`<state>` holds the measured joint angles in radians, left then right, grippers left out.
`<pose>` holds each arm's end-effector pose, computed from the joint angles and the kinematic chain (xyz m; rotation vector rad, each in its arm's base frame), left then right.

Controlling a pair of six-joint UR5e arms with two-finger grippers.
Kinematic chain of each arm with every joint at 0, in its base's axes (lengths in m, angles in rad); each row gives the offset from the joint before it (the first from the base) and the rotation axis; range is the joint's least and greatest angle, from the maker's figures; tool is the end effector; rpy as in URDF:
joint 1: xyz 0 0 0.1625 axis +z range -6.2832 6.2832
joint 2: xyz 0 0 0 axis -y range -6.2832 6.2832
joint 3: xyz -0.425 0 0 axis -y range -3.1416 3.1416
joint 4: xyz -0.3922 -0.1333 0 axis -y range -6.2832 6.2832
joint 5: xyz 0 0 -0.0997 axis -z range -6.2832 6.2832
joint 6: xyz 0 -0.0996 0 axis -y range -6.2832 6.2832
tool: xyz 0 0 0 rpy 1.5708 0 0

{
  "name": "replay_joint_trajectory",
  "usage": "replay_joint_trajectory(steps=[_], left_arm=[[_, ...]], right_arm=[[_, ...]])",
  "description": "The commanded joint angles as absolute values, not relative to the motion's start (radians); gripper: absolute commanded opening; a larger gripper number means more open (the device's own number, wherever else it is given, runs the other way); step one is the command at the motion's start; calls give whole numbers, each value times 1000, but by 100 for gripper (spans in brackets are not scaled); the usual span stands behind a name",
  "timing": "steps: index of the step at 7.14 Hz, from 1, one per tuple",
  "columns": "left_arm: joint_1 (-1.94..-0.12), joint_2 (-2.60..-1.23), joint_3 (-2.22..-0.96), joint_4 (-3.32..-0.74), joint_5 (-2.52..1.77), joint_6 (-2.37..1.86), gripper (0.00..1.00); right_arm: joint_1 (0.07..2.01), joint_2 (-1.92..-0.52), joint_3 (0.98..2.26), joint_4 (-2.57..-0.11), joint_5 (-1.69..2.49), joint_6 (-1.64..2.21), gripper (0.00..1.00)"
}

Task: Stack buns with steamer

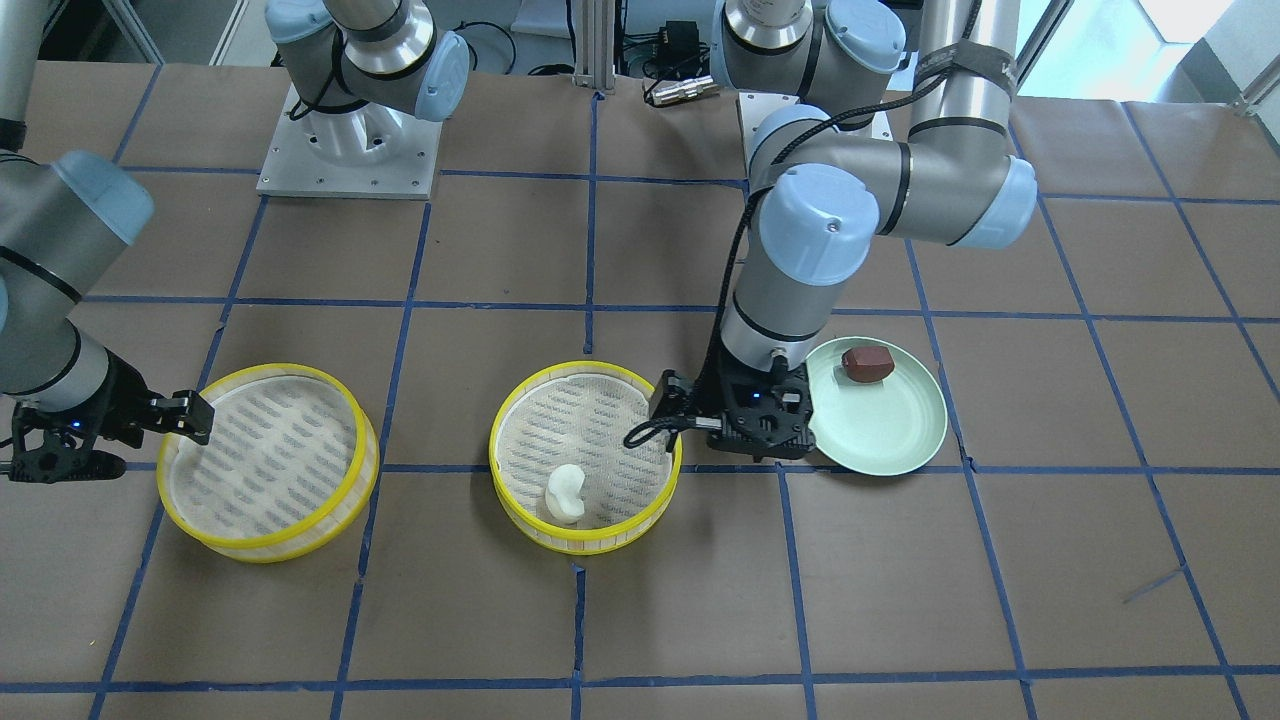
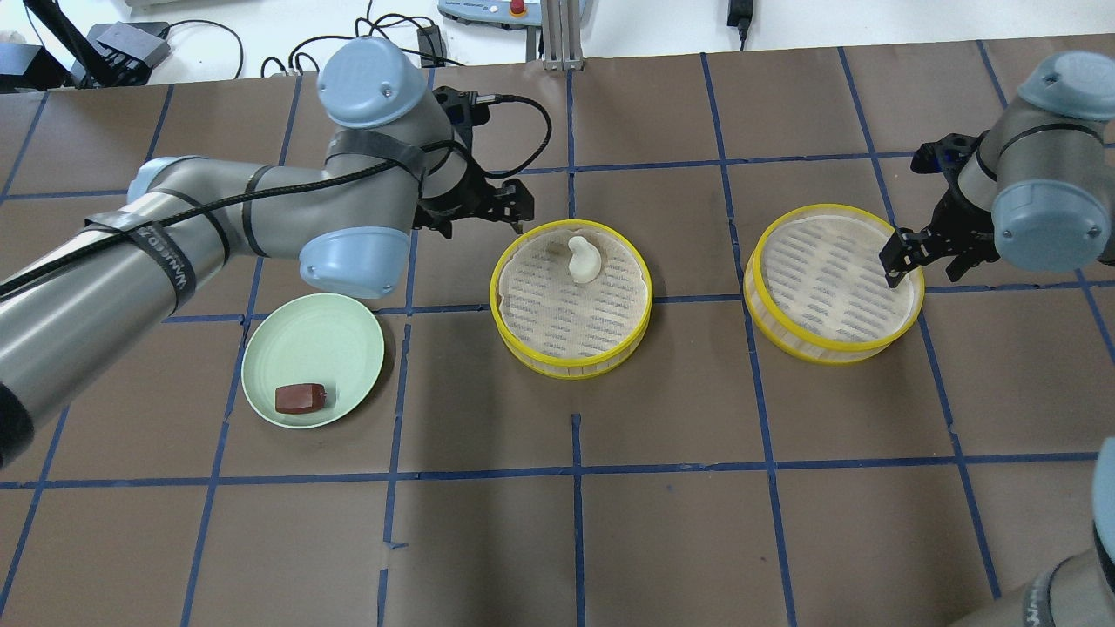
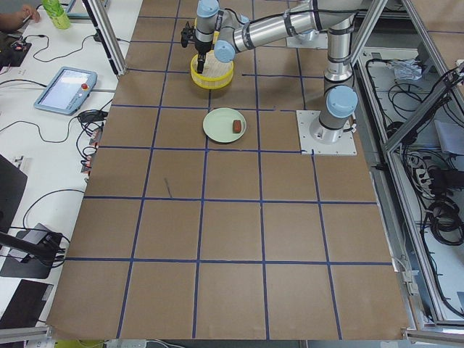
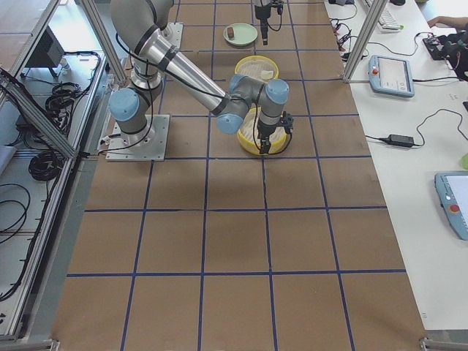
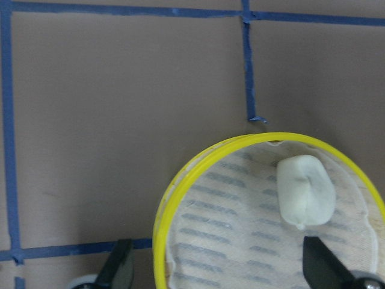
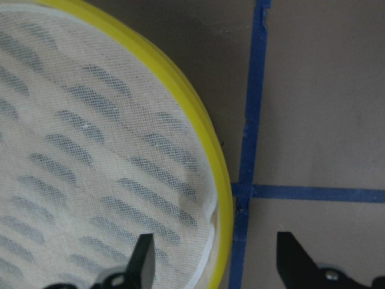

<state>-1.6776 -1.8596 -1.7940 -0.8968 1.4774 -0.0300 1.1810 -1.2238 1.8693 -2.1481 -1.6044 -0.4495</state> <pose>-0.2033 -0.5588 0.2960 -0.1278 -3.0258 0.2356 -0.0890 -0.5586 0.2201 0.0954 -3.1350 -0.1192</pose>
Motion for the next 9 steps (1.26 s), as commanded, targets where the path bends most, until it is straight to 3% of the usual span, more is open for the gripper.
replay_joint_trajectory(steps=[1,2,3,8,9], left_arm=[[-1501,-1765,-1953,-916,1480,201,100],[-1400,-1752,-2029,-916,1476,362,100],[-1308,-1752,-2090,-914,1476,450,100],[-1249,-1769,-2161,-952,1480,435,99],[-1247,-1769,-2160,-974,1482,420,88]], right_arm=[[1181,-1201,1875,-2164,-1605,-448,38],[1180,-1201,1871,-2164,-1606,-448,21],[1181,-1203,1867,-2164,-1609,-448,11],[1225,-1262,1769,-2012,-1526,-352,7],[1286,-1276,1741,-1962,-1482,-321,7]])
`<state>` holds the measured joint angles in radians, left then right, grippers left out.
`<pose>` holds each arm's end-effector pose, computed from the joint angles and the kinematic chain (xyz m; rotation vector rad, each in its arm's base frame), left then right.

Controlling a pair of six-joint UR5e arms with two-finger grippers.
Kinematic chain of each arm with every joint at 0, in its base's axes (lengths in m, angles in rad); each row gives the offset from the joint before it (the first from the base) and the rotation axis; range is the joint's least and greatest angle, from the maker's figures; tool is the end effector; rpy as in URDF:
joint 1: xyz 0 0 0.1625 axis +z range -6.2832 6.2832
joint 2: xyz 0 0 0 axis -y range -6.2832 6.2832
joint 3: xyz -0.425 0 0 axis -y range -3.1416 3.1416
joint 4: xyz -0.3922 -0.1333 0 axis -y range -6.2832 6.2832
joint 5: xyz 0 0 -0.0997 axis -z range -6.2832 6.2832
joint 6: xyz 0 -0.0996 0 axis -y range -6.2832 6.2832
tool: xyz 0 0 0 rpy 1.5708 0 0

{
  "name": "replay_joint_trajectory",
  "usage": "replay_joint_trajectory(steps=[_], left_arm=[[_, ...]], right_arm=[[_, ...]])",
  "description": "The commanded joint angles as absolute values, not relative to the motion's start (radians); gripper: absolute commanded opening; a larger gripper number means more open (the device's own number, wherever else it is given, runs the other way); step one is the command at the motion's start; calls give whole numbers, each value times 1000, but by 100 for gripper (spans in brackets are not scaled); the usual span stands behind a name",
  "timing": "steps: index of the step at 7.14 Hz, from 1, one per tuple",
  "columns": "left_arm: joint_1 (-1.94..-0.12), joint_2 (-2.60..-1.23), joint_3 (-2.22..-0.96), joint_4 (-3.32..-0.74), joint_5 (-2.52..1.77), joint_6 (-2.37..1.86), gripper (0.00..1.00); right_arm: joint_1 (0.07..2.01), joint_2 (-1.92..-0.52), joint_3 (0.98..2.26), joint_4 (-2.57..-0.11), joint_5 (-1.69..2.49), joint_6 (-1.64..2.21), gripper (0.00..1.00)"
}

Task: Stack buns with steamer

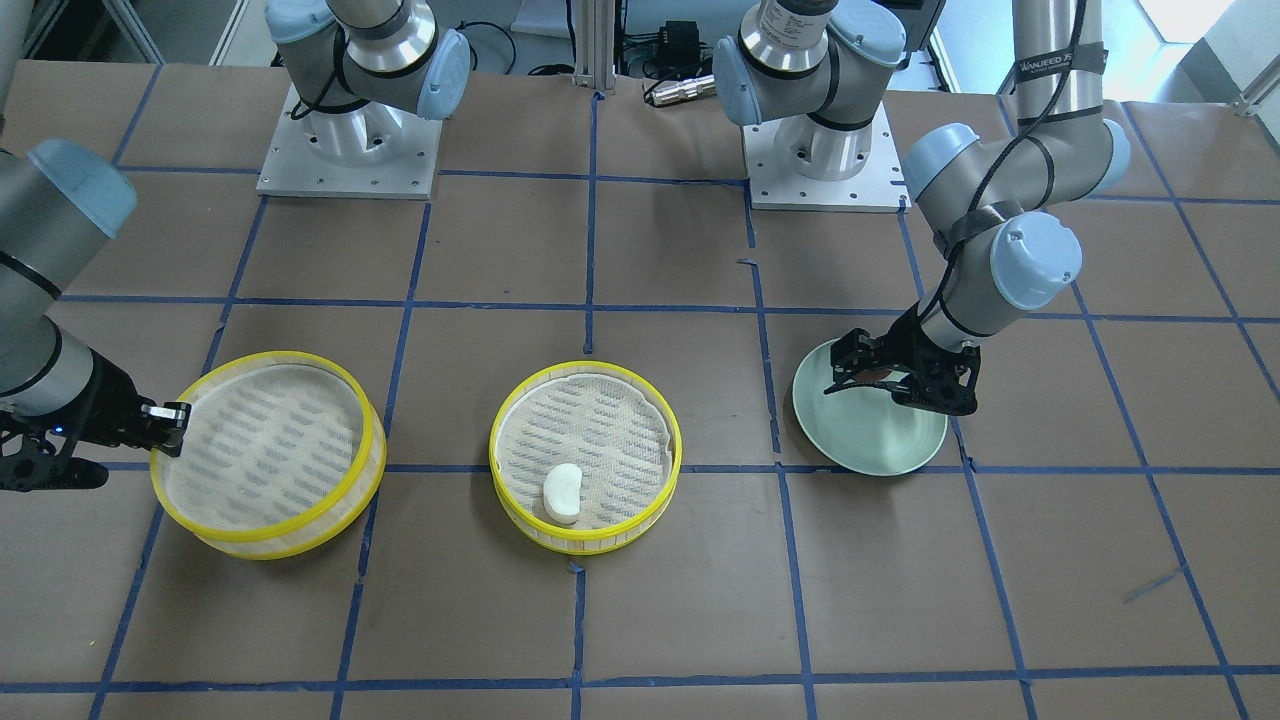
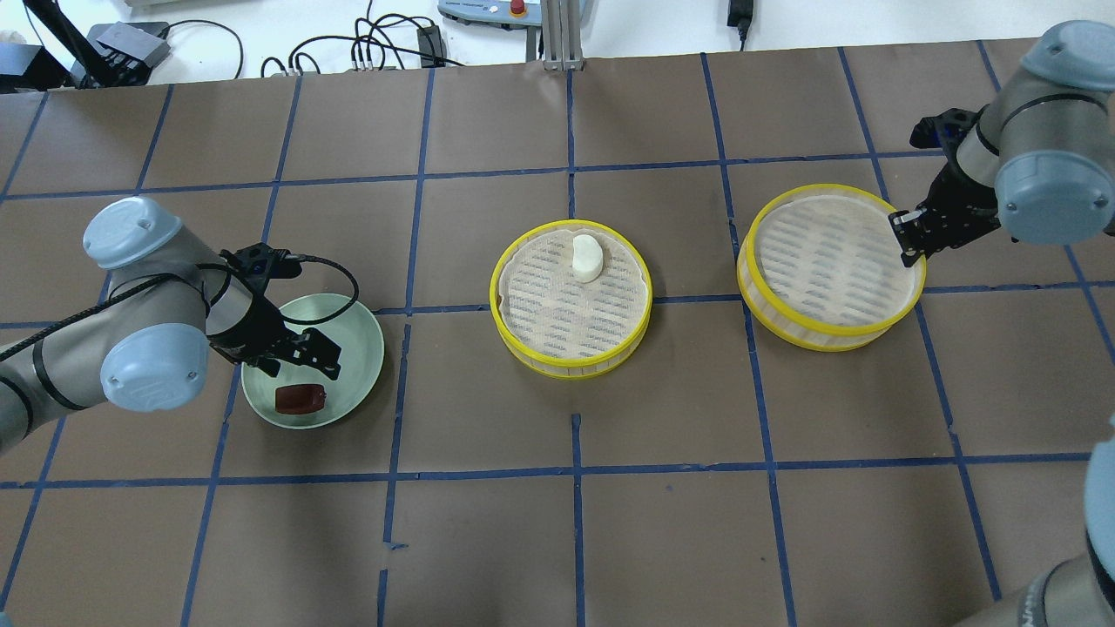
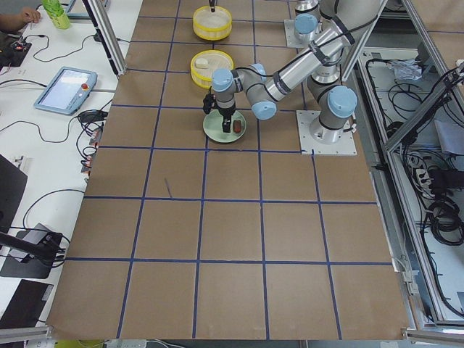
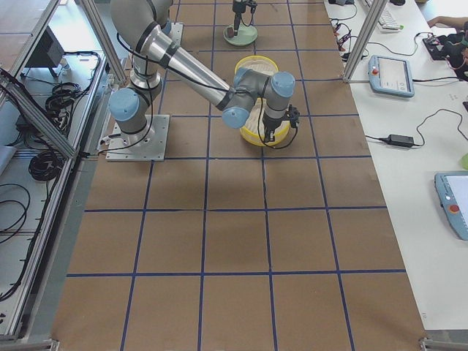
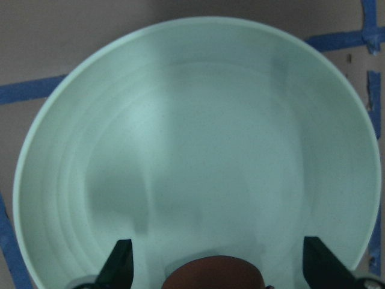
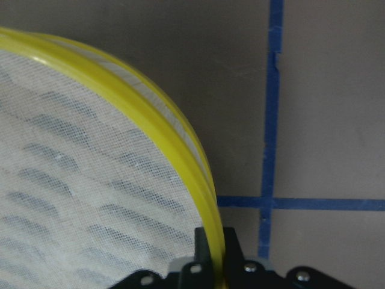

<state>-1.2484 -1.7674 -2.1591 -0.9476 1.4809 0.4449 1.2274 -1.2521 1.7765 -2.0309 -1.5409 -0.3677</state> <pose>0.0054 -0.4652 0.1882 -0.1723 -2.9880 -0.1745 -0.0622 -0.5786 0.2640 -0.0361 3.0900 0.0771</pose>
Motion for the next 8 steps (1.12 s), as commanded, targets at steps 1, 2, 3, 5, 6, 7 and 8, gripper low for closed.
replay_joint_trajectory(steps=[1,2,3,5,6,7,8], left_arm=[[-1249,-1770,-2155,-976,1535,423,60],[-1255,-1769,-2152,-974,1583,425,28],[-1256,-1767,-2151,-974,1585,423,11],[-1258,-1767,-2149,-974,1585,414,1],[-1258,-1767,-2122,-973,1585,404,1],[-1279,-1766,-2076,-989,1583,365,2],[-1308,-1760,-2025,-1043,1583,332,2]], right_arm=[[1361,-1275,1706,-1944,-1482,-254,8],[1446,-1275,1688,-1934,-1482,-142,8],[1524,-1273,1683,-1934,-1482,-29,8],[1656,-1246,1648,-1939,-1482,172,8],[1705,-1224,1629,-1939,-1492,211,8],[1718,-1218,1629,-1939,-1496,225,8],[1721,-1212,1631,-1937,-1487,227,8]])
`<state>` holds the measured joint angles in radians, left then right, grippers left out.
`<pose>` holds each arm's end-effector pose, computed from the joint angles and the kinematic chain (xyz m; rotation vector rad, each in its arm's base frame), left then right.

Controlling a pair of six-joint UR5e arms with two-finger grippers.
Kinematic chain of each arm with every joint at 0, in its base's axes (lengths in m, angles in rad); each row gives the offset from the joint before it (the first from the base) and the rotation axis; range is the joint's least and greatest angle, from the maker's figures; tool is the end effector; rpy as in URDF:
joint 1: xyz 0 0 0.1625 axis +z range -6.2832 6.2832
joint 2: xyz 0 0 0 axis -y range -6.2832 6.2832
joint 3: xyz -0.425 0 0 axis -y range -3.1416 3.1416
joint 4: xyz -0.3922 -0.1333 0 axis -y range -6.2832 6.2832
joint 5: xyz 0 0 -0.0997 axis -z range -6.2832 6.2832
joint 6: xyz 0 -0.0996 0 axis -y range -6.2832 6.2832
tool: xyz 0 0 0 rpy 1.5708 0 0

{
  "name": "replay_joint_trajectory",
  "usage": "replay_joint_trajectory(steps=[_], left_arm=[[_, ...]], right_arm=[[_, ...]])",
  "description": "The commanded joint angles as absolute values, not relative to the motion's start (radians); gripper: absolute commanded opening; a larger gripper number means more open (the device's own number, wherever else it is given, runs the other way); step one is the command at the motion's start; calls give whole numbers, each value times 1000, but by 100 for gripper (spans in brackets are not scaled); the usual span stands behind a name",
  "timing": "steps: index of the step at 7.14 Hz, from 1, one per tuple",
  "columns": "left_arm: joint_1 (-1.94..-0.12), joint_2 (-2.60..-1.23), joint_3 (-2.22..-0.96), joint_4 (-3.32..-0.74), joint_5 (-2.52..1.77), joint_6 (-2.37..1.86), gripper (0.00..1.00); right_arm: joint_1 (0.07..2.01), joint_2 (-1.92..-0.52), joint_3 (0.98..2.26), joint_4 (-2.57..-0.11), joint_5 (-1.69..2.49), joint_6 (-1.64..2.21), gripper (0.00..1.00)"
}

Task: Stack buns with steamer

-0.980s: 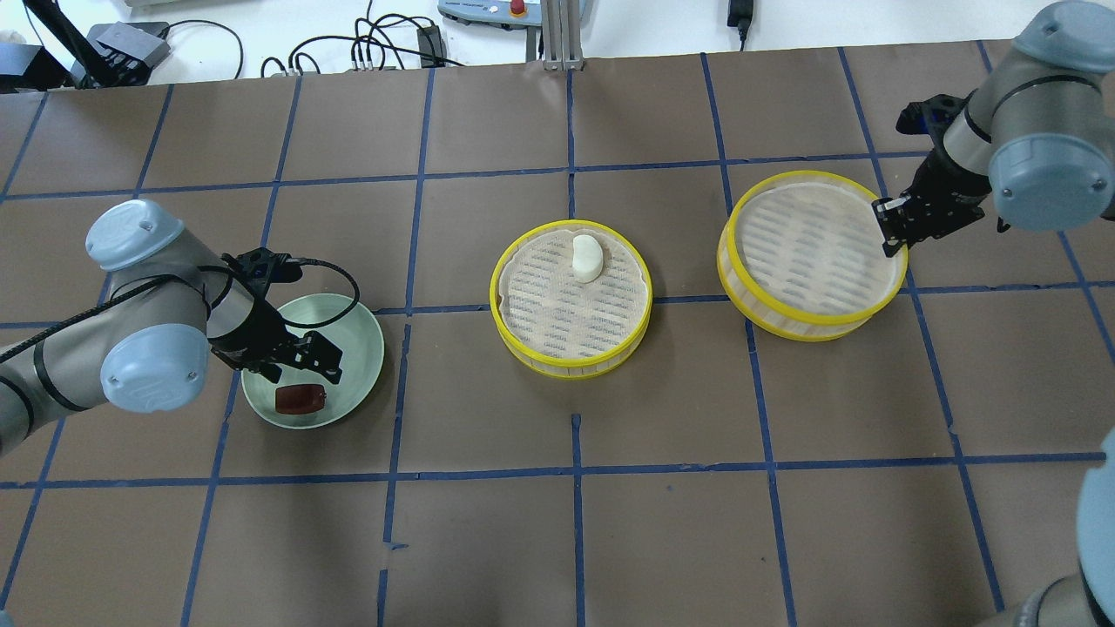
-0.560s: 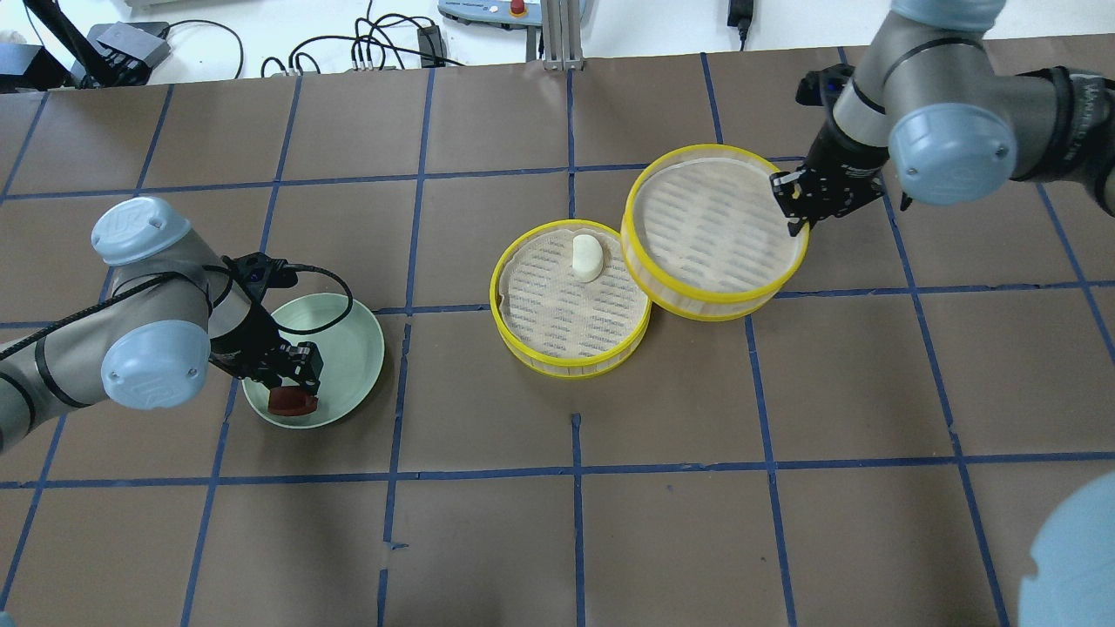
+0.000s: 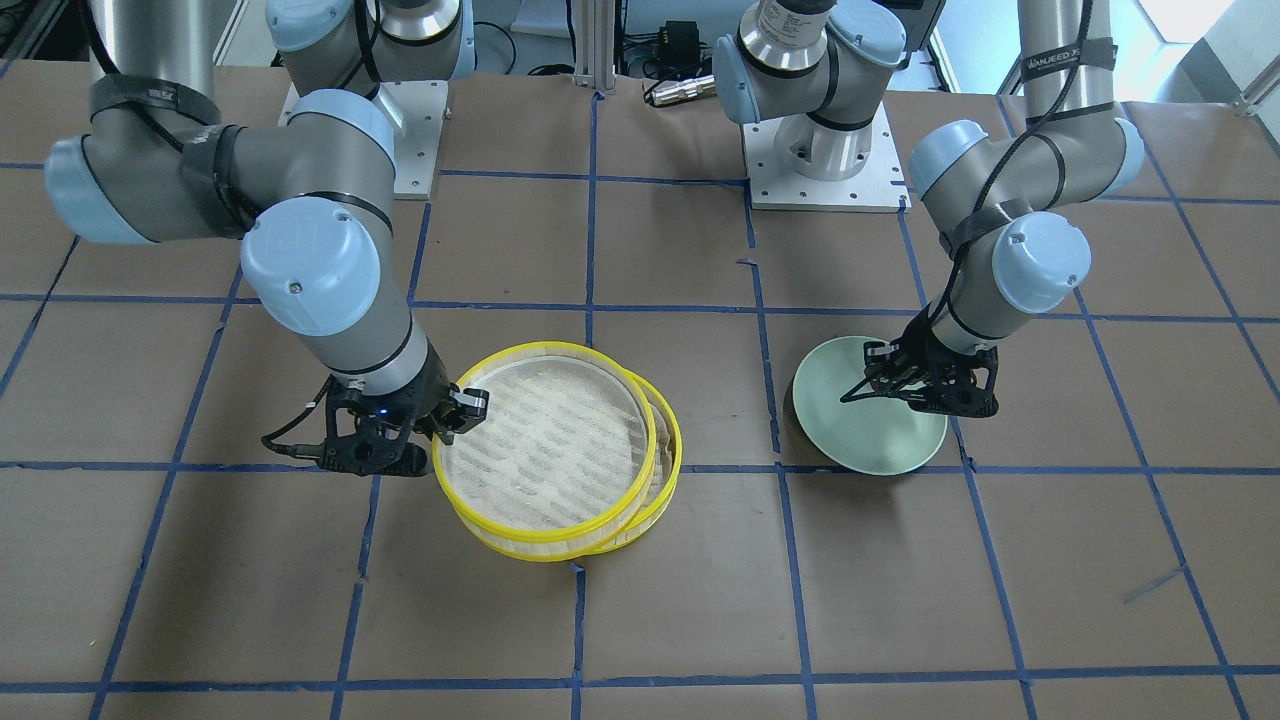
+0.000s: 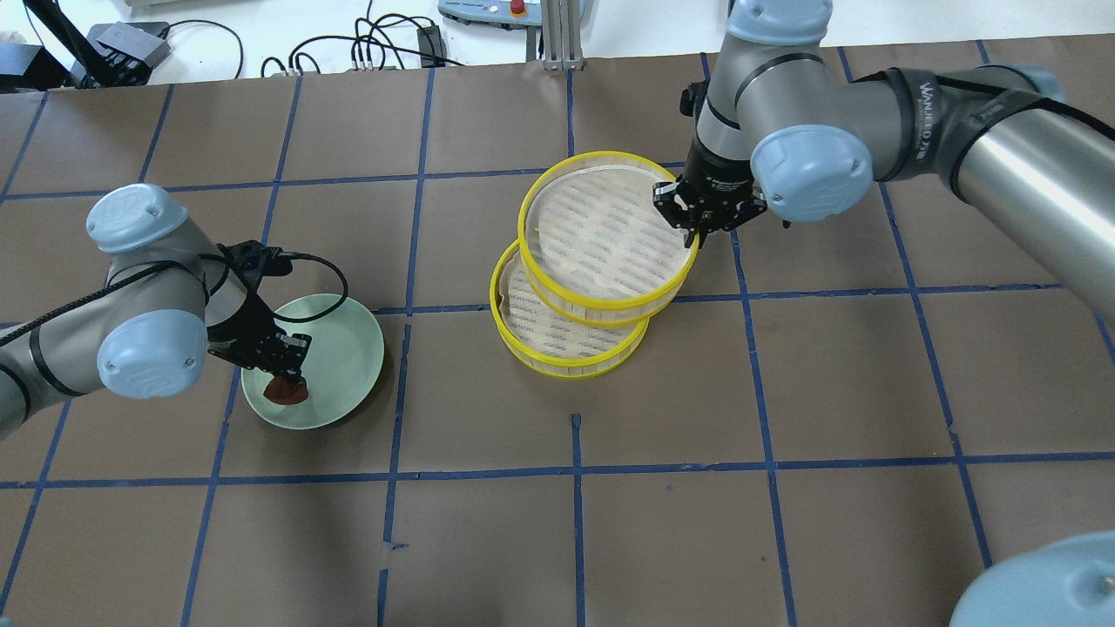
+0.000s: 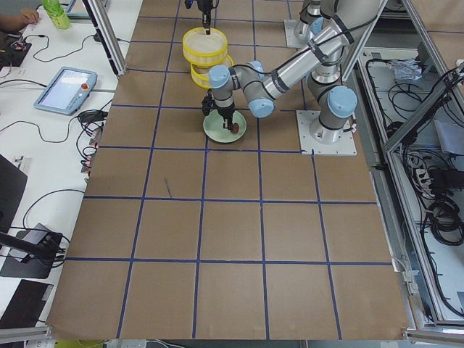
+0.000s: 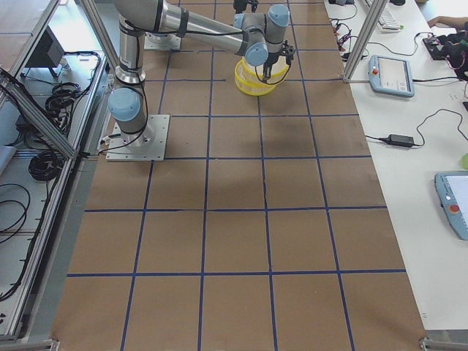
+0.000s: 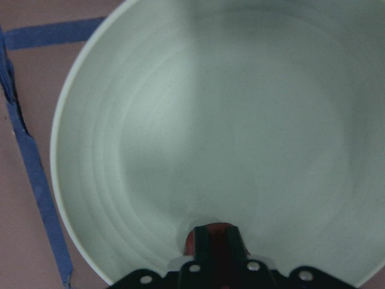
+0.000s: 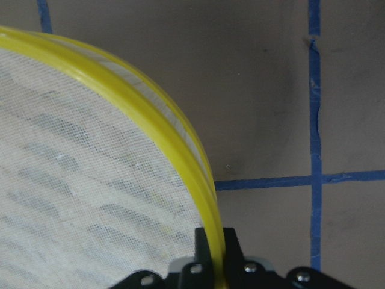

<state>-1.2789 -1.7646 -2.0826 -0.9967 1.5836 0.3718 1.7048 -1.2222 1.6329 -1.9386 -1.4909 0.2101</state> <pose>0.0077 -0.4845 0.2134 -0.1253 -3.1019 -0.1997 0.2202 -0.5759 0.3019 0.1194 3.0667 0.0859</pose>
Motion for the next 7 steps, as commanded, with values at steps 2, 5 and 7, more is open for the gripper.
replay_joint_trajectory(steps=[2,5,7], left_arm=[[-1357,-1753,-1881,-1162,1585,272,2],[-1370,-1691,-1750,-1282,1571,279,2],[-1371,-1689,-1744,-1279,1568,284,2]], right_arm=[[1738,-1201,1635,-1939,-1494,227,10],[1763,-1197,1644,-1942,-1497,227,9],[1764,-1198,1669,-1947,-1503,222,10]])
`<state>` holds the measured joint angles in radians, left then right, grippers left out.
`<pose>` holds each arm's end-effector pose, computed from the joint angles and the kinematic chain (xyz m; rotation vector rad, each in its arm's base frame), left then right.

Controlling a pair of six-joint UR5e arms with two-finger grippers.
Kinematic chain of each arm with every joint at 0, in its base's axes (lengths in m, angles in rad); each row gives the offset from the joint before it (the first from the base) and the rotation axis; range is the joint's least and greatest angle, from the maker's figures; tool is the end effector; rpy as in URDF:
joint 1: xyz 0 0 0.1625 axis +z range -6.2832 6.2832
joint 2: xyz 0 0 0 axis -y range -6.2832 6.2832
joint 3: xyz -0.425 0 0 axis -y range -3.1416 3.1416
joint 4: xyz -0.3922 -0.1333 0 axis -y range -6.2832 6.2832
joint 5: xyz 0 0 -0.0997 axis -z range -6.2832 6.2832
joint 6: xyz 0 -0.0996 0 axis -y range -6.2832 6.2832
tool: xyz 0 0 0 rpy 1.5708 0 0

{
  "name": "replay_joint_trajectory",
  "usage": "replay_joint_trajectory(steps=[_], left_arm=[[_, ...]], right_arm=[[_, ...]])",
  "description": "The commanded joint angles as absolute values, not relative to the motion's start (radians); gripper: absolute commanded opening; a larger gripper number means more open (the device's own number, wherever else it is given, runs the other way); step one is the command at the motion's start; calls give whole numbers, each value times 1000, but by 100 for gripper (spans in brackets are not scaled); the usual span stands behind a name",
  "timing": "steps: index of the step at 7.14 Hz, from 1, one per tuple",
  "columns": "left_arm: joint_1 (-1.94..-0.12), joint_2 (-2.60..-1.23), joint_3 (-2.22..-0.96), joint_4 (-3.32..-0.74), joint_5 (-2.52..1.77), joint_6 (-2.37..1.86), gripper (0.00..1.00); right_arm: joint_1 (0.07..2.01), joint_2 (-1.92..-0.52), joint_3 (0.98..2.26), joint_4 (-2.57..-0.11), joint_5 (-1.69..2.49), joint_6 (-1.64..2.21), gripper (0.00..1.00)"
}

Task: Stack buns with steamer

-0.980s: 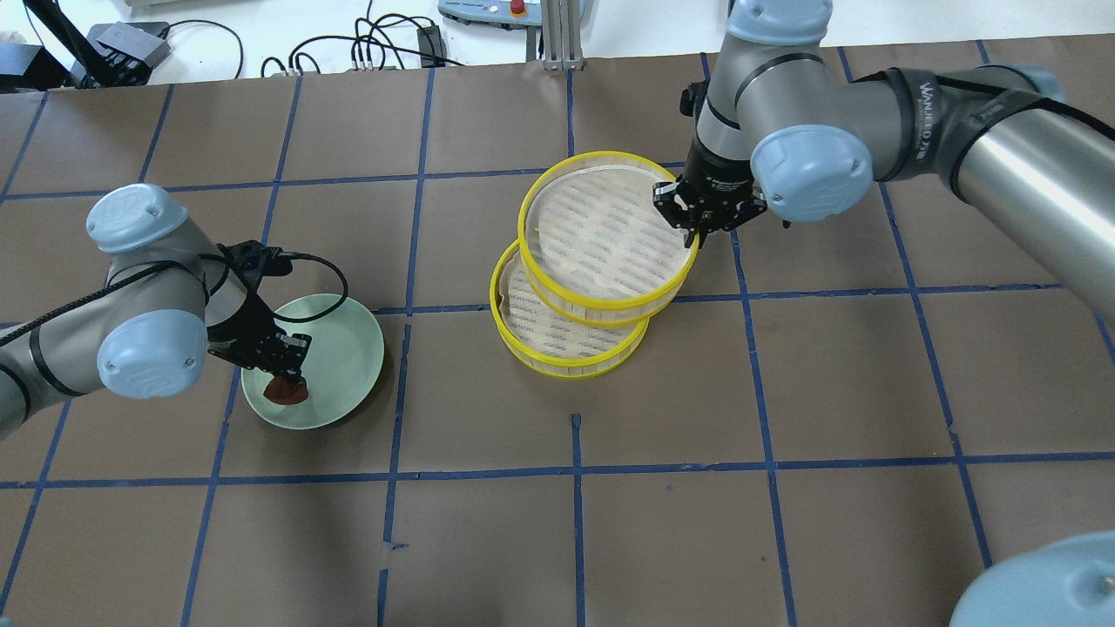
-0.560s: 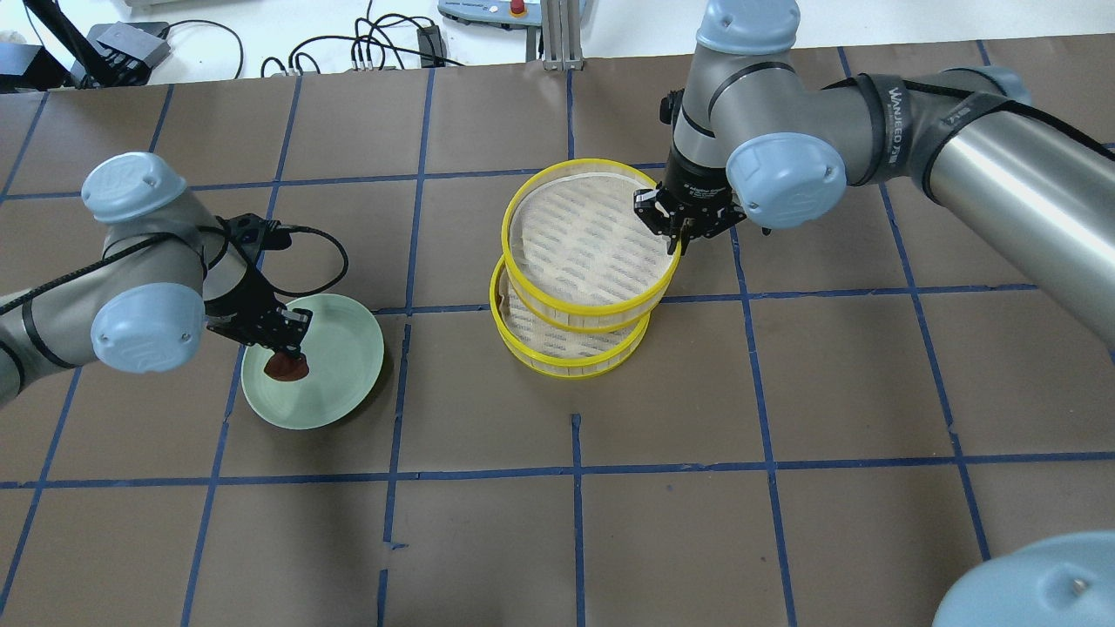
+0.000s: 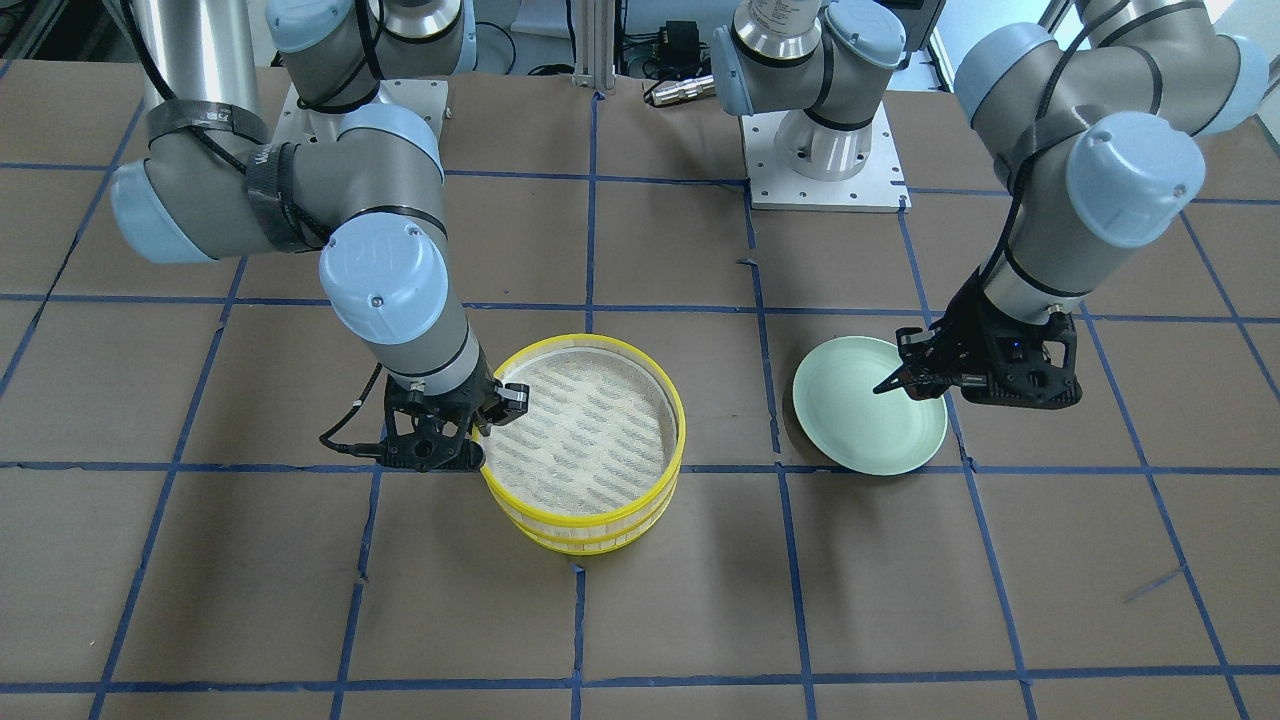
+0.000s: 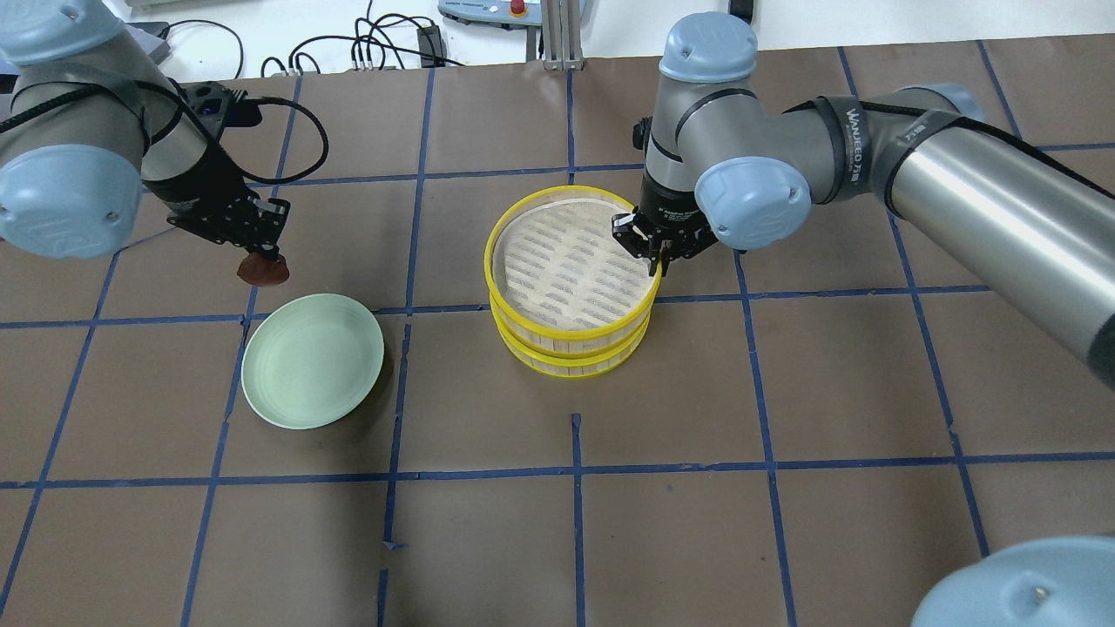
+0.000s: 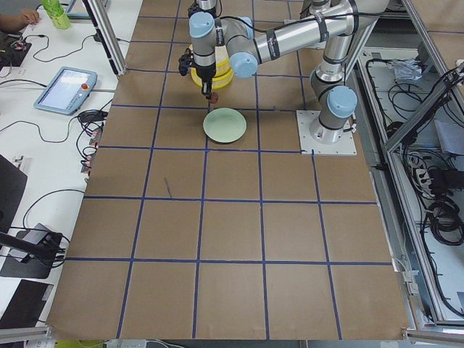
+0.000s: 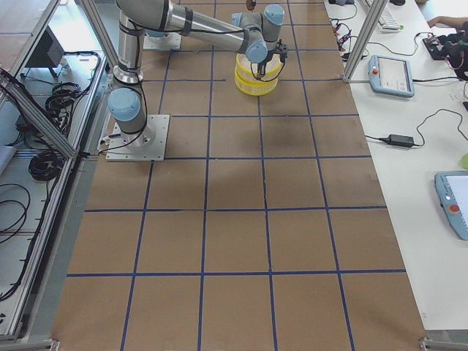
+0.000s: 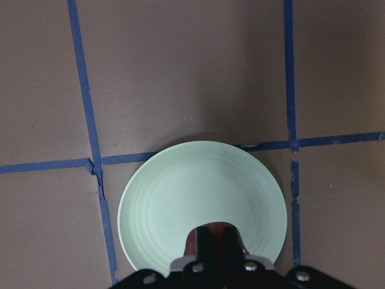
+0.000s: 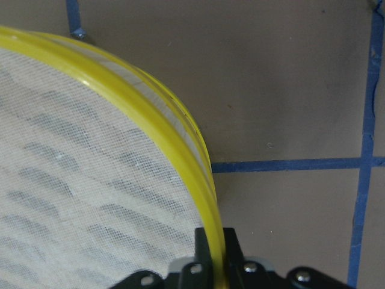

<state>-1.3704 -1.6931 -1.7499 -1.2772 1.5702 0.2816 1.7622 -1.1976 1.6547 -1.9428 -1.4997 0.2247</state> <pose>-0.0261 -0.5413 0.3675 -0.1274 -3.1365 -0.0117 0.2515 -0.5602 0.2777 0.0560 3.0855 0.1512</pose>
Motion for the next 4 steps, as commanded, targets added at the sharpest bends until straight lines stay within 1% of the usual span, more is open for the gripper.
replay_joint_trajectory(steps=[1,2,4], left_arm=[[-1371,-1689,-1746,-1278,1568,285,2],[-1371,-1689,-1746,-1278,1566,287,2],[-1371,-1689,-1746,-1276,1566,288,2]], right_arm=[[1766,-1197,1672,-1948,-1503,222,10],[1767,-1198,1672,-1951,-1502,222,12],[1767,-1198,1672,-1951,-1502,222,19]])
